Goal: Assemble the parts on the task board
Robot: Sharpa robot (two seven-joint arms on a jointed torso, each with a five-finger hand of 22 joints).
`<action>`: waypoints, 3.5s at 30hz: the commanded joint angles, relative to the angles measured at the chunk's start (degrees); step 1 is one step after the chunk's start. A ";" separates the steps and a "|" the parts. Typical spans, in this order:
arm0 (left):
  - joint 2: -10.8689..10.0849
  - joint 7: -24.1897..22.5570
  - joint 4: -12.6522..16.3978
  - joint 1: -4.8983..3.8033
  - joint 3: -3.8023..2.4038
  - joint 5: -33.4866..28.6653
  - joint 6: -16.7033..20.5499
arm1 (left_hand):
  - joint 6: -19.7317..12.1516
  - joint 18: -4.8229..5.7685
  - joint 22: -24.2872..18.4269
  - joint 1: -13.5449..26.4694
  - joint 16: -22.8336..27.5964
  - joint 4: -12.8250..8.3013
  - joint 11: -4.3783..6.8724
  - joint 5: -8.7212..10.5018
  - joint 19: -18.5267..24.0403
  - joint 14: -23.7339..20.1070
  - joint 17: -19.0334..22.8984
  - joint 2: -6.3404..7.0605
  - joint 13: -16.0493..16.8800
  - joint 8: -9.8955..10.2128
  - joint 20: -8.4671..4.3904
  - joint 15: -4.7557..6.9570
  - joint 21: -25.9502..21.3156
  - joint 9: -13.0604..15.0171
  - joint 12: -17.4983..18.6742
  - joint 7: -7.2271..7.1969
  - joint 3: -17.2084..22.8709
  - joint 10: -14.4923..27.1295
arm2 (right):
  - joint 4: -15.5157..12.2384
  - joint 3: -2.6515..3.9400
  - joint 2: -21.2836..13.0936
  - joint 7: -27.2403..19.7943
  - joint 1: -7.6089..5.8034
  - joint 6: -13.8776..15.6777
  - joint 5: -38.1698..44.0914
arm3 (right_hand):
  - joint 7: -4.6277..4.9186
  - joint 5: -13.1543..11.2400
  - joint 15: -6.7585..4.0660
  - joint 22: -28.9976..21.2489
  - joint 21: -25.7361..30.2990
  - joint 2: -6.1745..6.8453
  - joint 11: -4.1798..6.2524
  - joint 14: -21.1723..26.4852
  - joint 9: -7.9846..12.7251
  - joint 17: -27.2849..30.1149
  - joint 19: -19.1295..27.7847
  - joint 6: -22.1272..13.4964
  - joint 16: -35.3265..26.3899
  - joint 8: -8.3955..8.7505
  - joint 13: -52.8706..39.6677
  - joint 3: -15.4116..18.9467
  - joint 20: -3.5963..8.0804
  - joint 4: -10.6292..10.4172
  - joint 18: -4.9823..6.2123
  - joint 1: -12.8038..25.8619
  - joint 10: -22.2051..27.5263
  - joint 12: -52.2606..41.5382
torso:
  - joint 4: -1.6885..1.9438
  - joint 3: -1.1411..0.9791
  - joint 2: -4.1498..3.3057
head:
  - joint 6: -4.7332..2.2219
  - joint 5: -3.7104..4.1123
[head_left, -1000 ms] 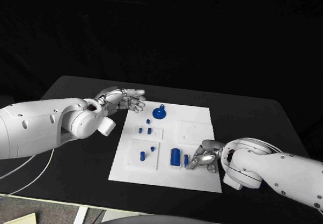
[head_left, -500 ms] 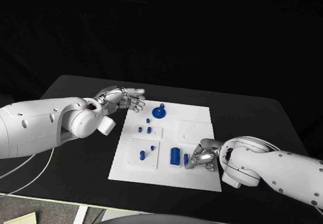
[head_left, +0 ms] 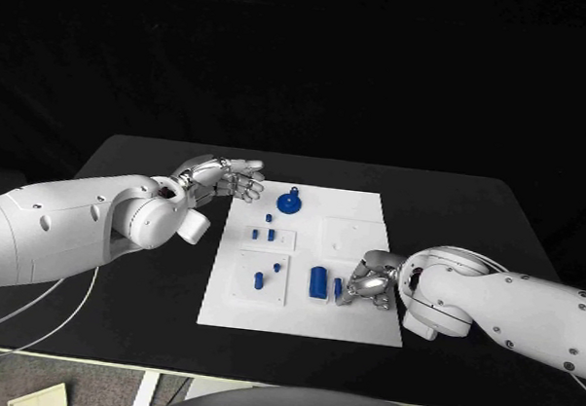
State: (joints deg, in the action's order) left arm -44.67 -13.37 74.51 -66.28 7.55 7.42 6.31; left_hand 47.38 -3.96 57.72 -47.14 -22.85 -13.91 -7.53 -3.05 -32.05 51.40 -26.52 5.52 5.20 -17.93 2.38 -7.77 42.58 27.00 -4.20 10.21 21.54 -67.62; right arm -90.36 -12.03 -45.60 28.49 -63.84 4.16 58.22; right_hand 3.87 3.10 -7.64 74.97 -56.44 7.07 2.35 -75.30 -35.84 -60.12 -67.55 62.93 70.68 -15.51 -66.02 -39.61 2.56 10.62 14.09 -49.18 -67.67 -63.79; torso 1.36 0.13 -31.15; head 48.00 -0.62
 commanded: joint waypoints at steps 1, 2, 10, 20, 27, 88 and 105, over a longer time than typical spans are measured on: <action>0.08 -0.26 0.10 0.01 -0.05 0.28 -0.79 | 0.07 -0.58 0.07 0.31 0.31 -0.29 0.19 0.00 -0.41 -0.01 -0.09 -0.48 -0.06 -0.26 -0.07 -0.29 -0.26 -0.09 -0.07 -0.32 -0.02 -0.32 | 0.53 -0.20 0.05 1.67 0.29 -0.85 0.64 | 0.07 -0.18 -0.47 0.81 0.14 -0.02 0.01 0.08 0.06 0.07 -0.02 0.12 -0.14 0.09 -0.08 -0.01 0.09 -0.04 0.91 0.37 -0.48 0.31 | -0.01 0.01 -0.01 | 0.00 0.01; 0.10 -0.26 0.11 0.01 -0.05 0.28 -0.82 | 0.07 -0.58 0.07 0.31 0.32 -0.29 0.19 0.00 -0.41 -0.01 -0.09 -0.48 -0.06 -0.27 -0.07 -0.29 -0.26 -0.09 -0.07 -0.32 -0.02 -0.32 | 0.57 -0.20 0.13 1.74 0.29 -0.98 0.64 | 0.05 -0.12 -0.48 0.82 0.12 -0.11 0.03 0.08 0.08 0.07 -0.02 0.13 -0.13 0.11 -0.09 -0.23 0.13 0.33 0.91 0.08 -0.50 0.31 | -0.03 0.00 0.00 | 0.01 0.02; 0.14 -0.21 0.03 0.01 -0.05 0.29 -0.84 | 0.07 -0.58 0.08 0.31 0.33 -0.30 0.19 0.00 -0.41 0.00 -0.11 -0.50 -0.06 -0.27 -0.07 -0.29 -0.27 -0.09 -0.08 -0.33 -0.01 -0.33 | 0.69 -0.21 0.33 1.90 0.41 -0.94 0.72 | 0.07 -0.02 -0.46 0.87 0.03 -0.33 0.01 0.06 0.15 0.10 -0.01 0.20 -0.11 0.17 -0.14 -0.73 0.12 2.72 0.91 -1.05 -0.54 0.33 | -0.02 0.00 0.00 | 0.03 0.05; 0.11 -0.15 0.05 0.01 -0.05 0.33 -0.85 | 0.08 -0.59 0.10 0.26 0.36 -0.32 0.20 -0.01 -0.41 0.00 -0.13 -0.56 -0.07 -0.28 -0.08 -0.29 -0.28 -0.09 -0.08 -0.34 0.02 -0.34 | 1.25 -0.26 0.62 2.17 0.67 -0.69 1.27 | 0.05 -0.11 -0.45 0.84 0.03 -0.79 0.02 0.04 0.18 0.13 -0.03 0.31 -0.12 0.17 -0.16 -1.01 0.05 3.79 0.91 -1.46 -0.62 0.34 | 0.03 0.01 -0.01 | 0.15 0.09; 0.13 -0.08 0.06 0.01 -0.05 0.35 -0.88 | 0.09 -0.59 0.11 0.26 0.37 -0.32 0.20 -0.01 -0.41 0.00 -0.15 -0.58 -0.07 -0.28 -0.08 -0.29 -0.29 -0.09 -0.08 -0.34 0.04 -0.35 | 1.16 -0.27 0.42 2.06 0.67 -0.52 1.27 | 0.07 -0.12 -0.43 0.83 0.01 -0.57 0.00 0.02 0.19 0.14 -0.09 0.38 -0.11 0.16 -0.17 -0.71 -0.06 3.82 0.91 -0.89 -0.67 0.34 | 0.04 0.00 -0.01 | 0.09 0.10; 3.19 -4.07 -10.93 -3.99 -0.16 -5.64 2.58 | -0.32 -0.60 0.42 -1.87 0.46 -1.74 -0.01 -0.11 -0.86 0.69 -0.79 -1.20 -0.37 -0.13 -0.23 -0.07 -0.37 -0.28 0.27 -0.20 0.88 0.29 | 28.63 8.24 7.22 -38.68 -4.09 7.73 -34.62 | 3.48 10.21 3.00 -1.22 10.18 -0.70 -3.64 10.83 -0.44 5.64 12.18 -7.67 -11.57 3.00 6.25 8.96 -4.40 5.95 -0.34 -1.00 10.50 9.70 | -0.07 0.07 0.40 | -14.92 -1.28; 8.76 -6.62 -19.95 -4.03 -0.37 -8.59 2.34 | -2.34 0.57 0.64 -6.47 3.06 -2.47 0.31 -0.18 0.13 -2.14 -0.92 -2.24 -1.35 0.60 -0.31 0.07 -1.79 -1.01 0.47 -1.53 0.45 6.41 | 37.66 10.71 11.35 -42.96 -3.92 3.53 -40.32 | 5.27 6.35 16.12 -11.79 34.55 -2.96 -10.83 27.48 3.64 29.86 35.64 -12.10 -45.75 4.16 49.55 11.10 -13.05 5.96 -4.87 -9.35 14.24 45.24 | 0.06 -0.48 0.48 | -19.08 -1.69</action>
State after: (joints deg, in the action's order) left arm -36.09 -18.12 54.64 -70.22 7.24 0.42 8.44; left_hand 45.33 -3.92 58.29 -53.00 -19.95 -16.33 -7.27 -3.05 -32.14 49.62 -27.41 3.24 3.85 -17.59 2.04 -7.70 41.04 26.06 -3.93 8.78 22.37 -61.60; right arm -52.79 -1.35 -34.43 -11.97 -67.76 9.97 19.91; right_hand 9.23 9.10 8.42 63.29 -22.13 4.56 -8.47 -47.62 -32.41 -30.61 -31.96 51.00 25.30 -11.46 -17.23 -28.73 -10.21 16.69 9.29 -58.67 -53.04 -18.96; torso 1.44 -0.20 -30.67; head 29.15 -2.11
